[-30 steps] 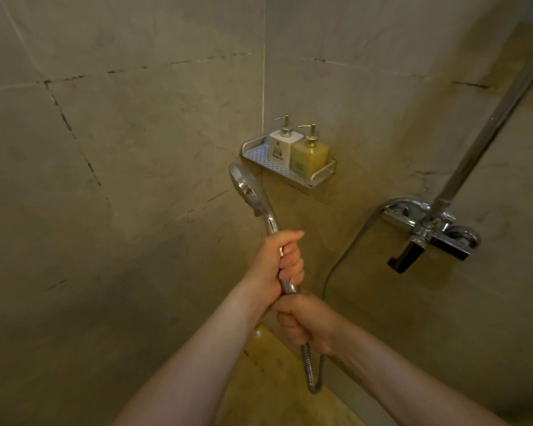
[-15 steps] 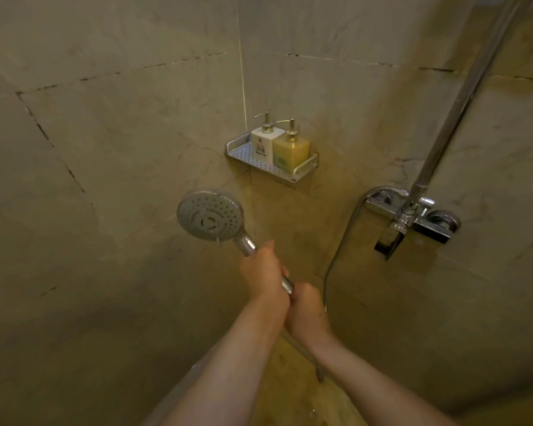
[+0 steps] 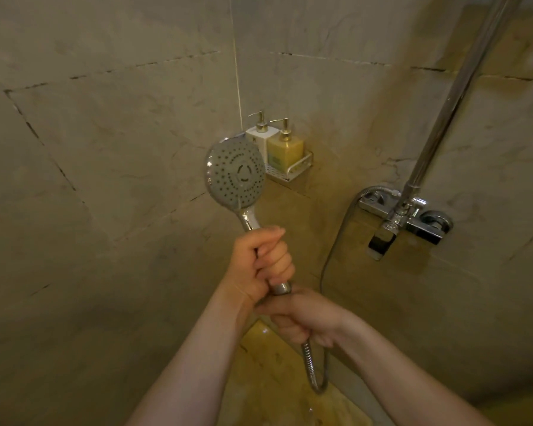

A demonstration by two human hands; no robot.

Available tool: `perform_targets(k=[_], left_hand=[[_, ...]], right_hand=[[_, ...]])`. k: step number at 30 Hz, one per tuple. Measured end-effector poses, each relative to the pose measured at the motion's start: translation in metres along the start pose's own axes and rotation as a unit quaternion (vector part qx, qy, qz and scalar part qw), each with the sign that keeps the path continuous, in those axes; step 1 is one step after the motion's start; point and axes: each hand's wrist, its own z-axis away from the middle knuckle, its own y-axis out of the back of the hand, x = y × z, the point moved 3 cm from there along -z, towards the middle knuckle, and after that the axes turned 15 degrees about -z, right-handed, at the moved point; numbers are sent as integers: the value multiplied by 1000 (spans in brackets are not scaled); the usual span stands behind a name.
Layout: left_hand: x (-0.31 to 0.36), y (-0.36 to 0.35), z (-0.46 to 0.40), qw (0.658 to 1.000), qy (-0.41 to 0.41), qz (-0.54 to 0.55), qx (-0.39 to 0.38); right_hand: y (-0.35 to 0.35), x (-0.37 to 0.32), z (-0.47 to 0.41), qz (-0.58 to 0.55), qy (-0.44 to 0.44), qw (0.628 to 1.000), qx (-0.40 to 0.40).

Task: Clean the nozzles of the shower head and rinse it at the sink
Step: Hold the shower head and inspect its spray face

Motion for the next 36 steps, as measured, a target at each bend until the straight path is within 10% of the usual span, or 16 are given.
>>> perform_targets(k=[5,8,11,17,22,30,36], left_hand=[[-18,-7,-2,893,21,-104,437],[-27,-7,1,858,7,-114,501],[-30,-6,6,910,9,-114,398],[-9,-8,10,997,-19,40,-62],[-12,-12,4,996,17,28,-79],[-21,-11,5,978,46,-38,198],[-26,-11,4,822,-12,-150,549]], right_hand=[[10,-1,3,147,133,964,179],[13,3,3,236,180,930,218],[18,7,5,205,145,950,185],[8,11,14,-41,-101,989,-95],[6,13,13,-74,-142,975,-151],[11,18,14,-69,-64,995,-22],[16,18,-2,253,173,916,258]])
